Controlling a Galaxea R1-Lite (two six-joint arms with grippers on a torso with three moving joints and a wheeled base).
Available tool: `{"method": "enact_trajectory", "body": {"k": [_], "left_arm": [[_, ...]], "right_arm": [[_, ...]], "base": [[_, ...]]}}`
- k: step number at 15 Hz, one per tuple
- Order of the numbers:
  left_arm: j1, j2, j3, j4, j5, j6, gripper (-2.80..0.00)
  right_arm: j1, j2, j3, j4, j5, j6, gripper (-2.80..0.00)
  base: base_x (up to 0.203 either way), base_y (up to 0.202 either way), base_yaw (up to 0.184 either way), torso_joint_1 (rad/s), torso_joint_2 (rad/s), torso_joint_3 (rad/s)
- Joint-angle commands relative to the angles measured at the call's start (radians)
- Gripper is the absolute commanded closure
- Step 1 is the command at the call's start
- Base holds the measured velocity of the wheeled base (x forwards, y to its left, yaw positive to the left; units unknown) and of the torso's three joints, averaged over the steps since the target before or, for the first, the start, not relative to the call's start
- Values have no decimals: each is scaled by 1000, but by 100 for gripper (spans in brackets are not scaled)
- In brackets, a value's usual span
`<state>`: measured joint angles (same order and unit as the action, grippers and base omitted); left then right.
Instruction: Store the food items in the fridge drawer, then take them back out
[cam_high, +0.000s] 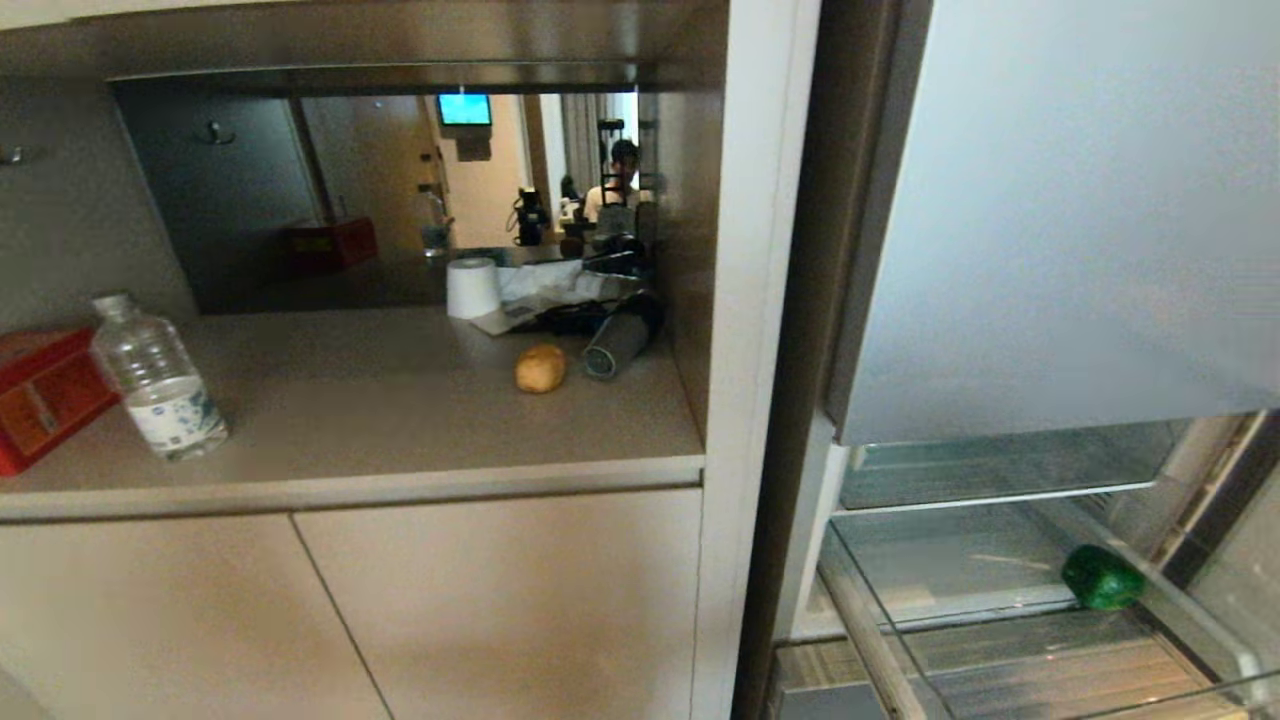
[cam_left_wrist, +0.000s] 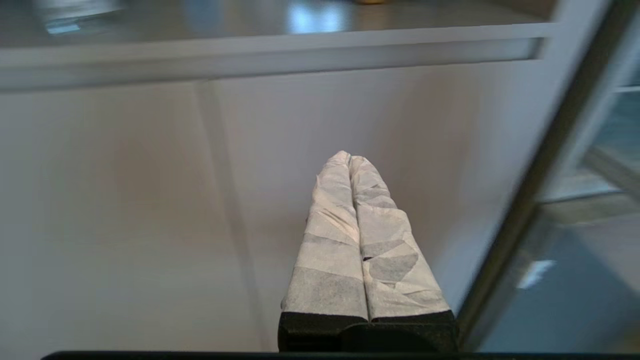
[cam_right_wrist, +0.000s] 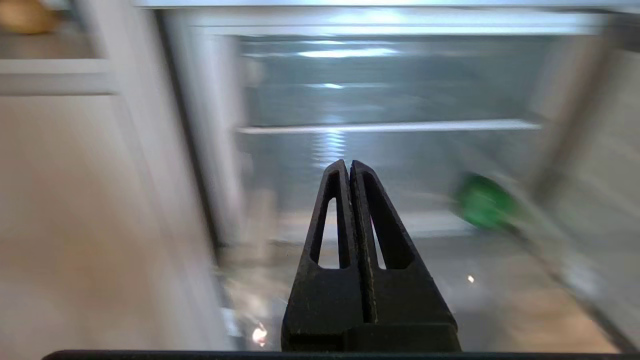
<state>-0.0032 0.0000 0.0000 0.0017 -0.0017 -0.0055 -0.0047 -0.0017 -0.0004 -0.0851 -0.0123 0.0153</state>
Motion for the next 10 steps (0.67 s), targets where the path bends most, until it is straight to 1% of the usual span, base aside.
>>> {"method": "enact_trajectory", "body": {"k": [1,5,7,8,10], "left_arm": [[0,2,0,0,0,-1,0],[0,2,0,0,0,-1,0],[0,2,0,0,0,-1,0],[-1,2,0,0,0,-1,0],[0,2,0,0,0,-1,0]], "right_arm": [[0,2,31,-1,0,0,0],[0,1,31,-1,0,2,0],[0,2,31,-1,0,1,0],[0,2,31,-1,0,0,0],[0,2,31,-1,0,0,0]], "base": [[0,3,-177,2,2,8],[0,9,-178,5,2,5],[1,8,-148,5,4,-1],[0,3,-93,0,2,2],[0,0,0,0,0,0]]}}
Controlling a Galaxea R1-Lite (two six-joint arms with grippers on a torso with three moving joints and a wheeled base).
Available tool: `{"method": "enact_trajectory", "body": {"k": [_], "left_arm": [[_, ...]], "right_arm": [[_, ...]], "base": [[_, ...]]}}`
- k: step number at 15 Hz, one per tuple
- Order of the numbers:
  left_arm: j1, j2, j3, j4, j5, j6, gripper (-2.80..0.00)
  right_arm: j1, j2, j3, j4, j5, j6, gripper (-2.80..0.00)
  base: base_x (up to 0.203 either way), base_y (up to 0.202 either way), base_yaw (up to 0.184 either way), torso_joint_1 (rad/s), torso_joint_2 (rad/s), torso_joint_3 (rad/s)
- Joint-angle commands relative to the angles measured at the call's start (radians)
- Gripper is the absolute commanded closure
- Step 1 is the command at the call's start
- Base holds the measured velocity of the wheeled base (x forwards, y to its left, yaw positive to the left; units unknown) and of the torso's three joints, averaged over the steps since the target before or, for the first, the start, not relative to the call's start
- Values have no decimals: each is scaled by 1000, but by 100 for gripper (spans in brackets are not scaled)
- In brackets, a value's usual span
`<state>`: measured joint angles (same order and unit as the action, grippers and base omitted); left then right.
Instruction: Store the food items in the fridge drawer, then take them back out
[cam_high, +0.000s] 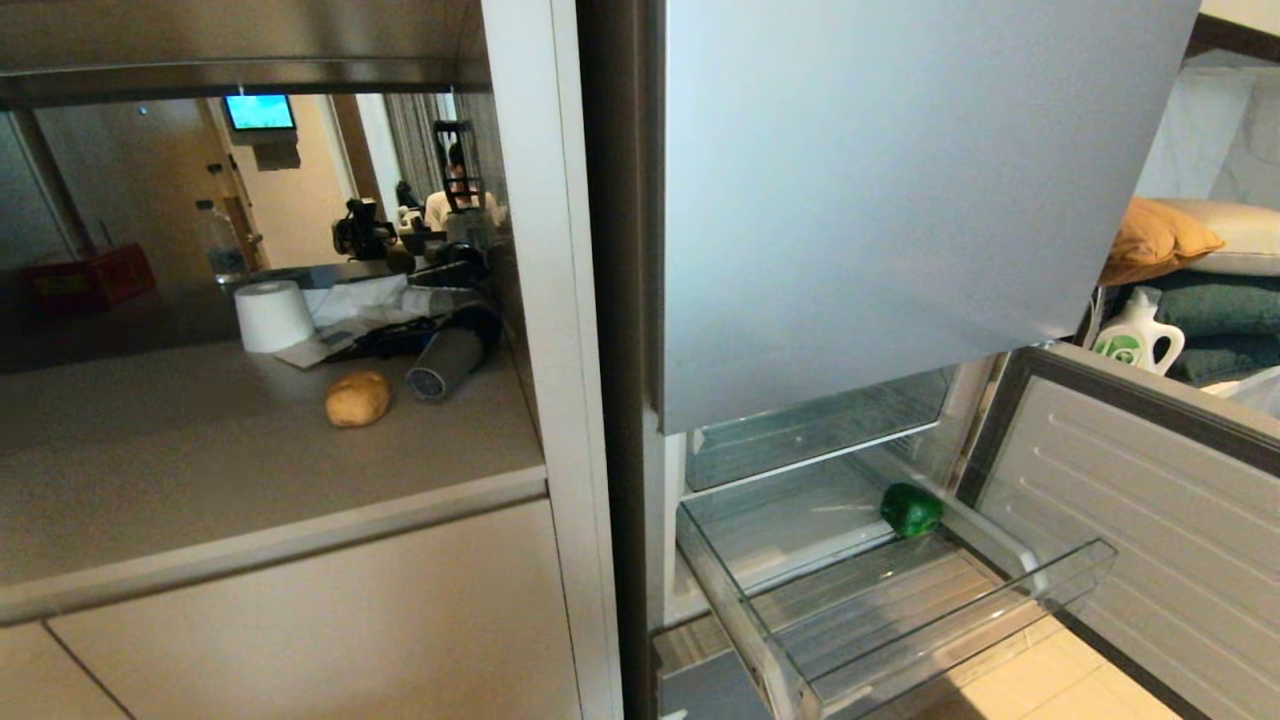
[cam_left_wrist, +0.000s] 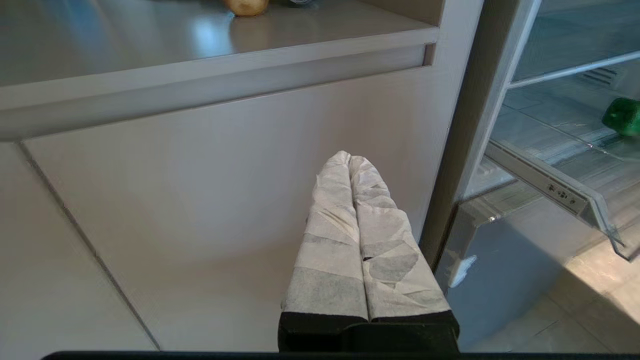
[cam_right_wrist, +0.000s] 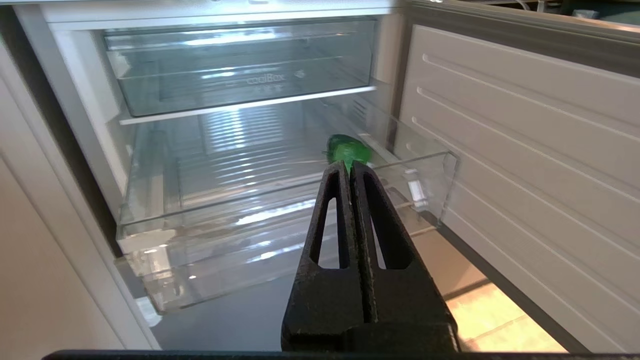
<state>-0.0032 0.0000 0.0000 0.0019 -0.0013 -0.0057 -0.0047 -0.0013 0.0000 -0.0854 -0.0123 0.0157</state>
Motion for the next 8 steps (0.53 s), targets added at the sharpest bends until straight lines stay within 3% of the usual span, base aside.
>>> {"method": "enact_trajectory", "body": {"k": [1,8], "left_arm": [[0,2,0,0,0,0,0],[0,2,0,0,0,0,0]], "right_arm": [[0,1,31,-1,0,0,0],[0,1,31,-2,0,0,0]], "base": [[0,0,0,0,0,0],[0,0,0,0,0,0]]}}
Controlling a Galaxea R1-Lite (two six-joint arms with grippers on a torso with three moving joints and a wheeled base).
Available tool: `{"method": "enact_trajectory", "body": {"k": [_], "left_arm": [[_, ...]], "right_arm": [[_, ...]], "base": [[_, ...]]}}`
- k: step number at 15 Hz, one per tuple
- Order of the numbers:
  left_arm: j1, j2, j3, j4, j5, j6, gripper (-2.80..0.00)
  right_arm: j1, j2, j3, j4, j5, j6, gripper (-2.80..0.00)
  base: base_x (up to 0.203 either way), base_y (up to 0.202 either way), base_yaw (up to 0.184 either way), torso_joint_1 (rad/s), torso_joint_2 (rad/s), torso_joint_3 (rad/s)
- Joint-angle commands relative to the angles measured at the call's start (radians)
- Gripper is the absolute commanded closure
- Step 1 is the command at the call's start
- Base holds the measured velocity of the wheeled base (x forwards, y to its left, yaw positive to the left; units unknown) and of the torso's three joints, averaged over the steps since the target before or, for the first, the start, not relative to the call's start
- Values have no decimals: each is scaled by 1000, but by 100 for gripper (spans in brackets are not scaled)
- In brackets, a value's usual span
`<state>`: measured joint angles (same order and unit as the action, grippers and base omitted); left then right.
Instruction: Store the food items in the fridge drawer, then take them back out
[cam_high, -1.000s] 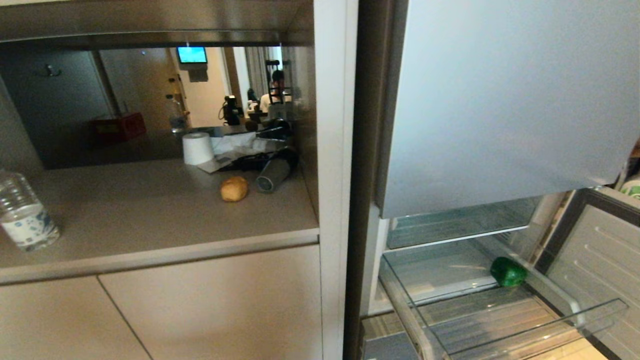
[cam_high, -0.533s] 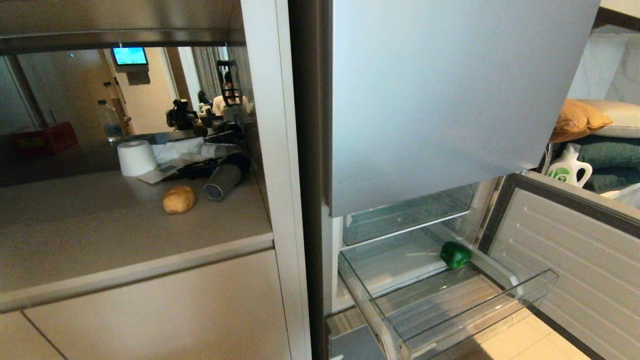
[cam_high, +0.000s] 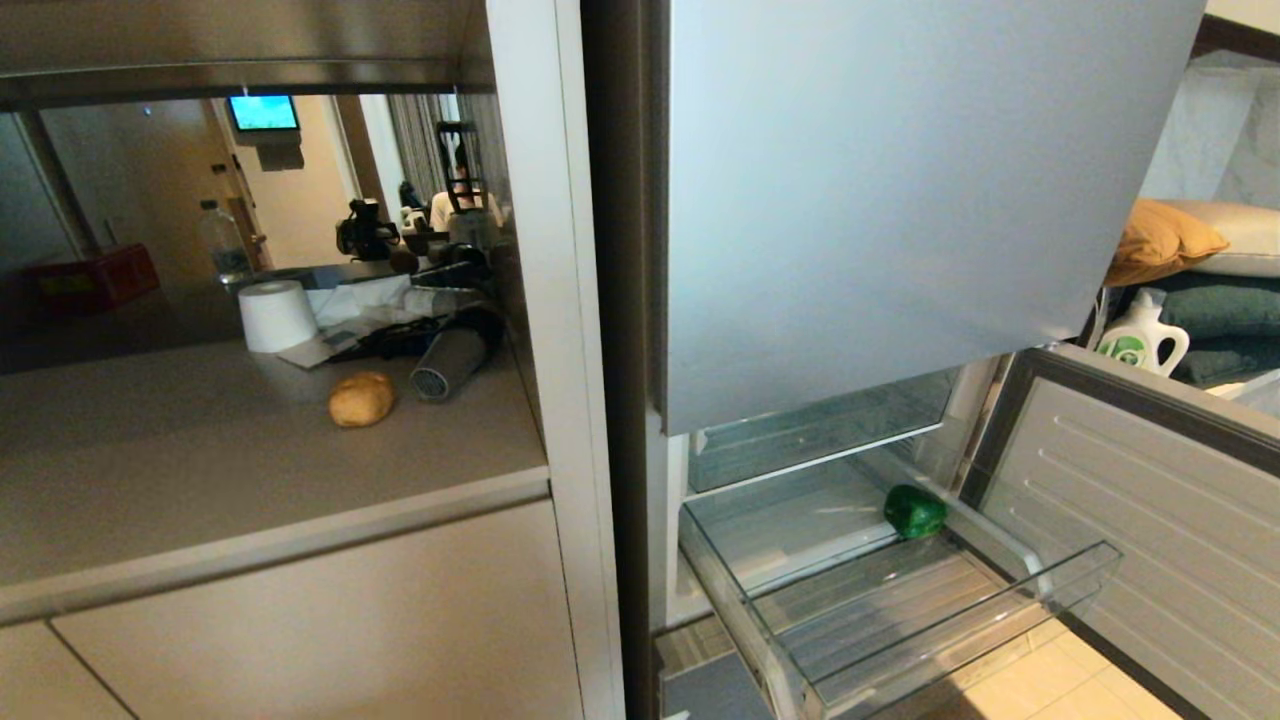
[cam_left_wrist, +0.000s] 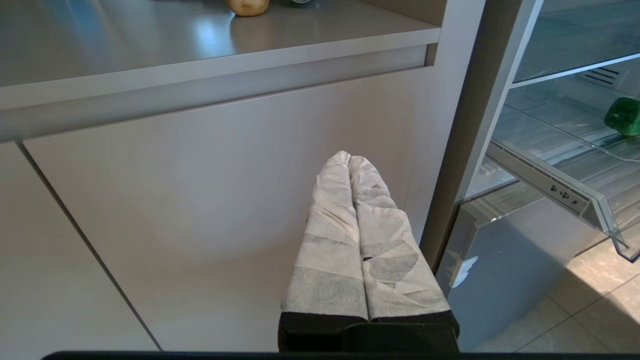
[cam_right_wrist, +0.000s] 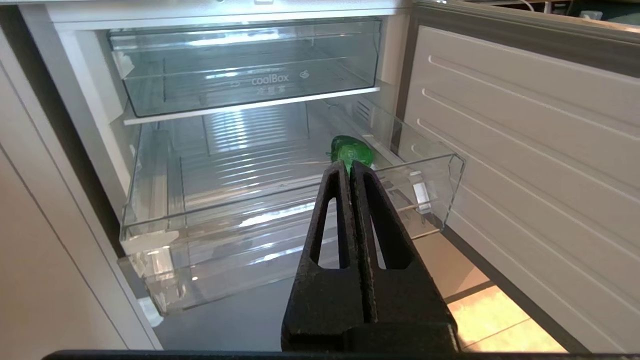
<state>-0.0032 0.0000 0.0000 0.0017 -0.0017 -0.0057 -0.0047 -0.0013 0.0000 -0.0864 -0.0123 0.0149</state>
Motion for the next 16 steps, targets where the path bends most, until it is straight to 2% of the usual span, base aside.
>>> {"method": "enact_trajectory", "body": {"k": [1,12,16], "left_arm": [[0,2,0,0,0,0,0],[0,2,0,0,0,0,0],[0,2,0,0,0,0,0]], "right_arm": [[0,1,31,-1,0,0,0],[0,1,31,0,0,-1,0],[0,1,31,0,2,-7,0]], "base": [[0,0,0,0,0,0],[0,0,0,0,0,0],[0,0,0,72,-140,-70]]}}
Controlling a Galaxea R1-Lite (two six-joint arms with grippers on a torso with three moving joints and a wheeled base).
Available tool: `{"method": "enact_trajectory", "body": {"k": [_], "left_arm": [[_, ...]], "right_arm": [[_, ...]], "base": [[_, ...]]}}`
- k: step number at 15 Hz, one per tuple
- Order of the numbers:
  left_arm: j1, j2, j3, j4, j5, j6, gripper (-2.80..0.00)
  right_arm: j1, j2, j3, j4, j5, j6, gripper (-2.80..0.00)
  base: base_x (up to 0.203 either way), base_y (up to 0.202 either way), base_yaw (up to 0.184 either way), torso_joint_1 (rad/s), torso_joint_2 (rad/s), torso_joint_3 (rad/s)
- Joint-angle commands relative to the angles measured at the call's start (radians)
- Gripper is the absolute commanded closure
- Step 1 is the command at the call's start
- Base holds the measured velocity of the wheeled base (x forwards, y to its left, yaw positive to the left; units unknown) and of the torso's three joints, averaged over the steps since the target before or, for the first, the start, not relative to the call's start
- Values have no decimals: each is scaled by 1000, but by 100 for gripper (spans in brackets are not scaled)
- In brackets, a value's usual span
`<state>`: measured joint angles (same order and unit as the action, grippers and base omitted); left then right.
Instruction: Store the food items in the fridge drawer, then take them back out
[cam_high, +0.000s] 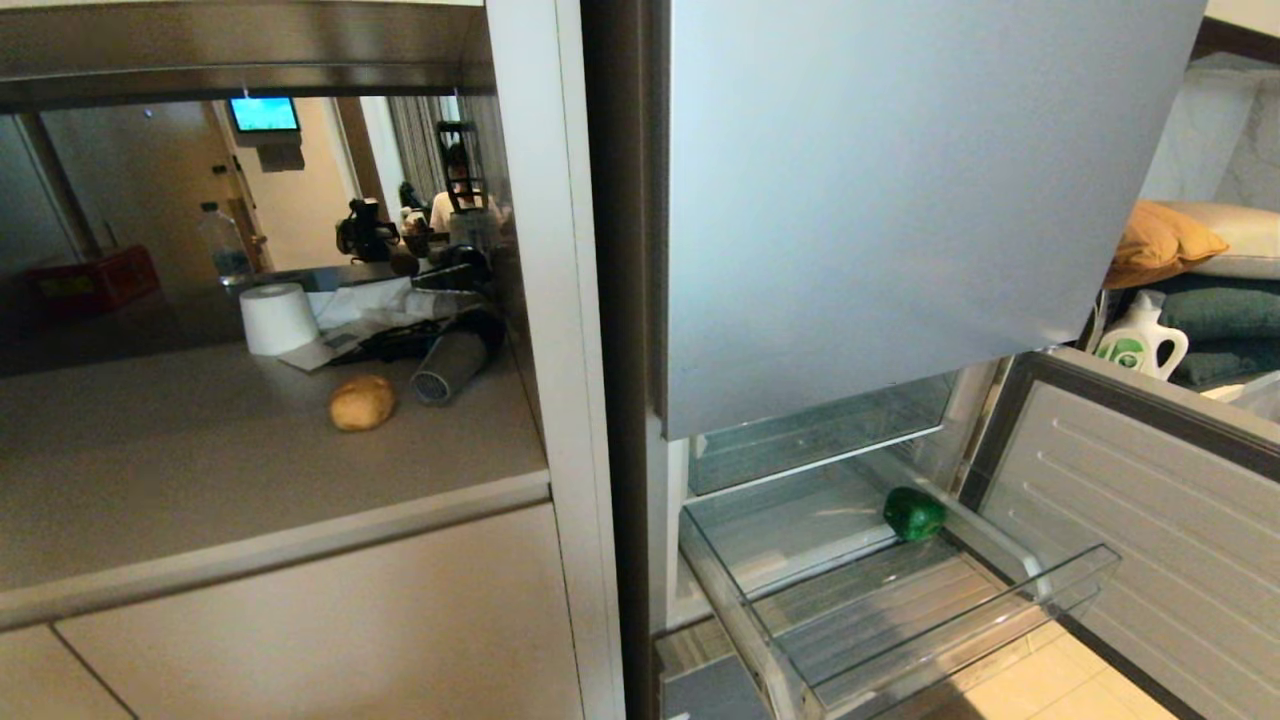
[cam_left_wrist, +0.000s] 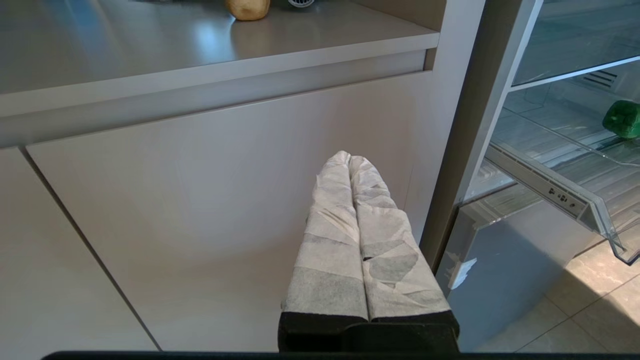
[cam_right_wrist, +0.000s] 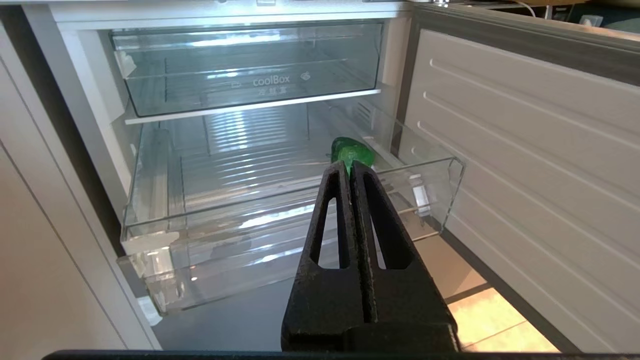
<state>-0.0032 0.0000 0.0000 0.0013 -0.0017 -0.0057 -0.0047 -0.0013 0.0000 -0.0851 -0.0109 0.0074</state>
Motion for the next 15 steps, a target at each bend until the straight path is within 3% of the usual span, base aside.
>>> {"method": "enact_trajectory", "body": {"k": [1,15], "left_arm": [[-1,2,0,0,0,0,0],[0,2,0,0,0,0,0]], "right_arm": [[0,1,31,-1,0,2,0],[0,1,31,-1,0,8,0]], "base": [[0,0,0,56,-107,-57],[0,0,0,53,-105,-51]]}}
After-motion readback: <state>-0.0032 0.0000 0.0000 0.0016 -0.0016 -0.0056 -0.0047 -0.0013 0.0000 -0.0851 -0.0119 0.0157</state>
